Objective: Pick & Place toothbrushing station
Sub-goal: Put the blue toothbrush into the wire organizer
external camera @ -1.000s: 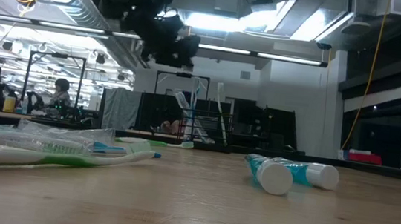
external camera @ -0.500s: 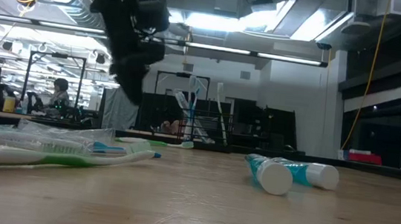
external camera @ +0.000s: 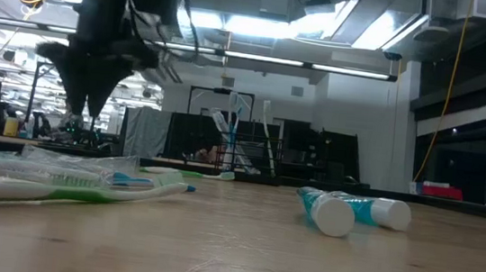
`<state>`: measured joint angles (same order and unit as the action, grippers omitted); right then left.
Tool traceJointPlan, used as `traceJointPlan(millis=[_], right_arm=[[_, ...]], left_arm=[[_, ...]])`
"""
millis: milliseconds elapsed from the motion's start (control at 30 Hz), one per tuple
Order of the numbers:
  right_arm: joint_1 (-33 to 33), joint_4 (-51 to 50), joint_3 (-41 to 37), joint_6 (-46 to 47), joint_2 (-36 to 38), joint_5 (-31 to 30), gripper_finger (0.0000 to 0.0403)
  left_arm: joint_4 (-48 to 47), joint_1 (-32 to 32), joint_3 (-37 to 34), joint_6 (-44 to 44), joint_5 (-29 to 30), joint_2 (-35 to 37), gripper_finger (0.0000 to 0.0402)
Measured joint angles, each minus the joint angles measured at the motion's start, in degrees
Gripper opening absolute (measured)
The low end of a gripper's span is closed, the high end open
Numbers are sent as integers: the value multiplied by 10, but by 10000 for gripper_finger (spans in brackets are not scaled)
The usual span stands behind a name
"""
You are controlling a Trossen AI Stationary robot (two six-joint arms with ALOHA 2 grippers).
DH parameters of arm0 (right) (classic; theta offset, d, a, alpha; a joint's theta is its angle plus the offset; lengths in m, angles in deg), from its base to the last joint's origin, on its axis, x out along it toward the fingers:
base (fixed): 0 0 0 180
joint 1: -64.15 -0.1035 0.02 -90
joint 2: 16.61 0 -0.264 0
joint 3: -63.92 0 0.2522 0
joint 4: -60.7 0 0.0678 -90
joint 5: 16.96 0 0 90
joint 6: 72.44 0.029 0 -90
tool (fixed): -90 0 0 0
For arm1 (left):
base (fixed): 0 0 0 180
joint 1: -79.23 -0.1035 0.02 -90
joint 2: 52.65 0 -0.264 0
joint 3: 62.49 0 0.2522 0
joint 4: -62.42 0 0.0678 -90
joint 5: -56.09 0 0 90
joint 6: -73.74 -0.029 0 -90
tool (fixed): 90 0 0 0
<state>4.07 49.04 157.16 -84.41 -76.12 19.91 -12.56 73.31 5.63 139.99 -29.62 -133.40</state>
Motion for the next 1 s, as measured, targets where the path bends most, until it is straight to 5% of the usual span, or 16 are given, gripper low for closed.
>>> traceJointPlan(millis=[233, 400, 667, 800, 1000], right_arm=[[0, 10, 0, -3, -3, 0, 70], [0, 9, 0, -5, -5, 2, 70], [0, 14, 0, -5, -5, 16, 70], [0, 22, 0, -5, -6, 16, 70], [0, 49, 0, -5, -11, 16, 70]], left_arm=[[-13, 64, 0, 385, 13, 4, 146], [-3, 94, -1, 562, 37, 2, 145], [82, 97, -87, 666, -16, -8, 145], [195, 83, -141, 669, 11, -15, 145], [215, 57, -160, 657, 7, -30, 147]])
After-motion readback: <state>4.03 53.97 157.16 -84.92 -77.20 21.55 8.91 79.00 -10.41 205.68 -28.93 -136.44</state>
